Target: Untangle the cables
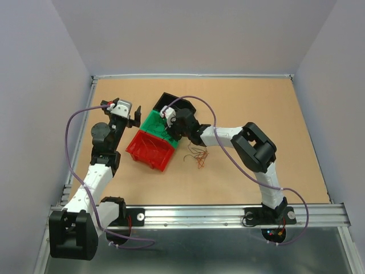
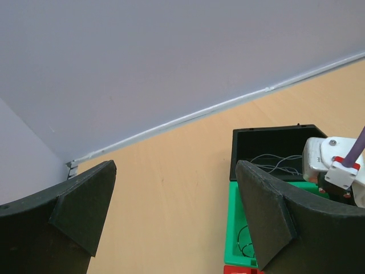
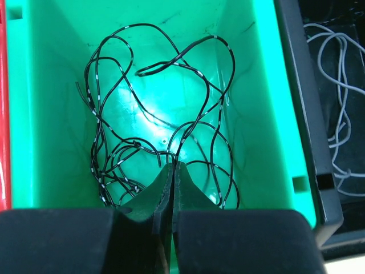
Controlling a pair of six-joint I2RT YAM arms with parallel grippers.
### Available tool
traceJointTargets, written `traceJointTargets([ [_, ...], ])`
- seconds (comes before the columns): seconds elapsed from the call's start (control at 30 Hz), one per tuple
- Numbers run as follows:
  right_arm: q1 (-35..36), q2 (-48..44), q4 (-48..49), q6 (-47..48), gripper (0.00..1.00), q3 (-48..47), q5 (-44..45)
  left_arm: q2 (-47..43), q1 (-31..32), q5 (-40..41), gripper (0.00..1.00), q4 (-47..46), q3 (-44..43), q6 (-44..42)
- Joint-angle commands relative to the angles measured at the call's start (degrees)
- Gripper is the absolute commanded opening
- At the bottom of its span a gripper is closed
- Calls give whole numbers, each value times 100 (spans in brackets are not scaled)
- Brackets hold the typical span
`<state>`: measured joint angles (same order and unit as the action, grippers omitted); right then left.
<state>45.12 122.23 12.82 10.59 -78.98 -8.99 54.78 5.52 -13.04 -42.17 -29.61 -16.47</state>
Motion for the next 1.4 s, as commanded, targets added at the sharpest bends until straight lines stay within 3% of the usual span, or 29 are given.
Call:
traceJointTargets([
  [0.0, 40, -15, -315, 84, 2, -346, 108, 32, -16, -278, 99, -169, -274, -111],
  [0.2, 40, -454, -61, -153, 18, -408, 425, -3, -16, -252, 99, -212, -256, -32],
  [0.23, 40, -690, 236, -241, 30, -155, 407, -38, -16, -322, 99, -273, -230, -14],
  [0.3, 40, -972, 790, -347, 43, 250, 398, -29, -16, -506, 99, -300, -212, -32],
  [0.43, 40, -1640, 1504, -522, 48, 901, 389, -82, -16, -771, 99, -309, -212, 55],
  [0.73, 40, -2766, 1689, -866, 61, 1825, 706, -144, -25, 231, 99, -994, 69, 1084],
  [0.83, 40, -3135, 1698, -980, 69, 2193, 1151, -91, -25, 250, 99, -1003, 69, 1190],
  [0.93, 32, -3564, 1698, -1207, 81, 2632, 1504, -99, -25, -180, 99, -986, 69, 1085],
  [1.1, 32, -4189, 1461, -1585, 84, 3309, 1900, -135, -7, -1673, 99, -532, 34, 374],
  [1.2, 5, -4357, 174, -2095, 84, 3196, 2147, 40, 133, -2088, 99, -38, -150, -13],
  [1.37, 14, -4489, -403, -2334, 85, 3477, 1595, 322, 493, -2195, 99, 587, -423, -523],
])
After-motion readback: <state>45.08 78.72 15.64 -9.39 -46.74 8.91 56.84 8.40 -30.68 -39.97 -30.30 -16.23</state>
